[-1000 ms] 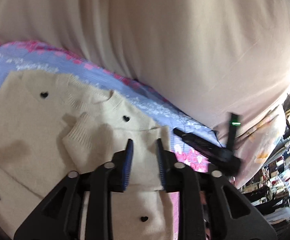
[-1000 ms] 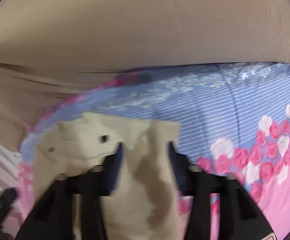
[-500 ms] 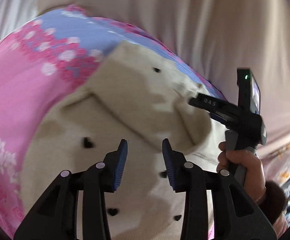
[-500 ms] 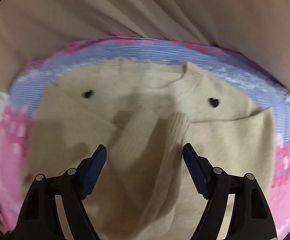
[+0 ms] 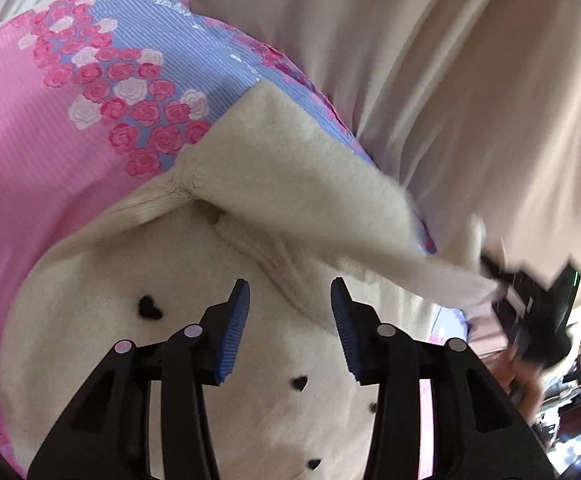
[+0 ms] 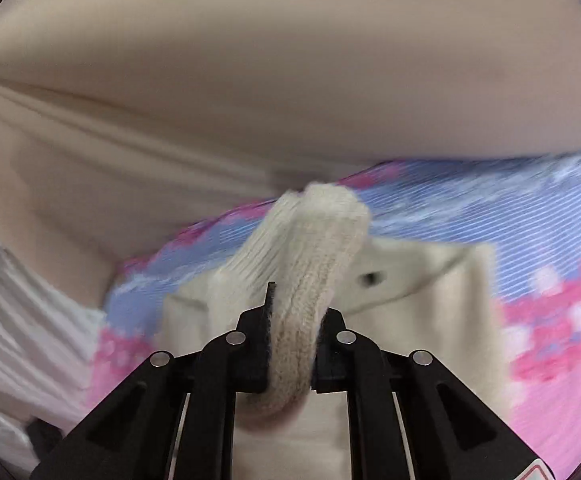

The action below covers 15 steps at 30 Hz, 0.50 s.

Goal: Fold small clothes

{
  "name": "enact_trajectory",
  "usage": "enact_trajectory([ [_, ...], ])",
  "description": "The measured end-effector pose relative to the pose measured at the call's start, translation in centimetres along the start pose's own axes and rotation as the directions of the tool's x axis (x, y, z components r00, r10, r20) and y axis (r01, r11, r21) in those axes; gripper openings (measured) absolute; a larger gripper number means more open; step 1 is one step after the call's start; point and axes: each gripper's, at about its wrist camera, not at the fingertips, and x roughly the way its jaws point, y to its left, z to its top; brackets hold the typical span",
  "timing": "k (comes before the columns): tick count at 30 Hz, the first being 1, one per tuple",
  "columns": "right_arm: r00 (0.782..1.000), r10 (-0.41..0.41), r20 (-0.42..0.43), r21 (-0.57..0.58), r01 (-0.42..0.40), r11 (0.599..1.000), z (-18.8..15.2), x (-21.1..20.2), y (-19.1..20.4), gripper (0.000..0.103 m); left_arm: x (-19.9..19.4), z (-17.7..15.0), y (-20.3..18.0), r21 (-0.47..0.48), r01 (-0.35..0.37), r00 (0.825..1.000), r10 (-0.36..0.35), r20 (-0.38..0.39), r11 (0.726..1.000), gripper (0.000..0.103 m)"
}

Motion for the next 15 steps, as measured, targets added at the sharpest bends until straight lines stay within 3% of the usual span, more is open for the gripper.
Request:
enact_trajectory([
  [1,0.998,-0.04,-0.04,0.002,0.041,0.999,-1.2,1.8,-2.0,0.015,0.3,0.1,-0.1,0.003,-0.005,1.0,0.005,0.0,1.0,0.041],
  [2,0.985,-0.099,-0.141,0.003,0.1,0.995,-2.7,4.6,-4.1,0.018,0.7,0.2,-0.3,0.01,-0.004,1.0,0.004,-0.001,1.0,0.041],
  [3,0.956,-0.125,-0.264,0.027,0.137,0.99,-4.0,7.1,-6.1,0.018,1.2,0.2,-0.5,0.021,-0.01,1.0,0.01,-0.01,1.0,0.041],
  [4,0.945,-0.083,-0.317,0.098,0.119,0.988,-5.0,8.2,-7.5,0.018,1.7,0.2,-0.7,0.025,-0.016,1.0,0.017,-0.019,1.0,0.041],
  [5,0.968,-0.016,-0.252,0.183,0.064,0.981,-5.5,6.9,-8.5,0.017,1.9,0.1,-0.7,0.027,-0.013,1.0,0.014,-0.026,1.0,0.041],
  [6,0.979,-0.001,-0.206,0.209,0.045,0.977,-5.5,5.9,-8.8,0.021,2.3,0.1,-0.9,0.03,-0.017,0.999,0.018,-0.03,0.999,0.041],
  [8,0.982,-0.023,-0.188,0.201,0.061,0.978,-5.5,4.9,-8.8,0.032,2.9,0.3,-0.7,0.02,-0.024,0.999,0.025,-0.027,1.0,0.041],
  [10,0.984,-0.052,-0.172,0.182,0.084,0.98,-5.6,3.6,-9.0,0.032,3.3,0.7,0.0,-0.032,-0.002,1.0,0.002,-0.013,0.999,0.043],
  [13,0.988,-0.108,-0.114,0.118,0.121,0.986,-5.7,0.3,-8.8,0.032,4.2,2.1,2.2,-0.163,0.049,0.999,-0.047,0.017,0.985,0.043],
  [15,0.99,-0.118,-0.079,0.09,0.125,0.988,-6.0,-1.2,-7.7,0.041,4.7,3.1,4.1,-0.266,0.075,0.996,-0.061,0.06,0.961,0.043],
])
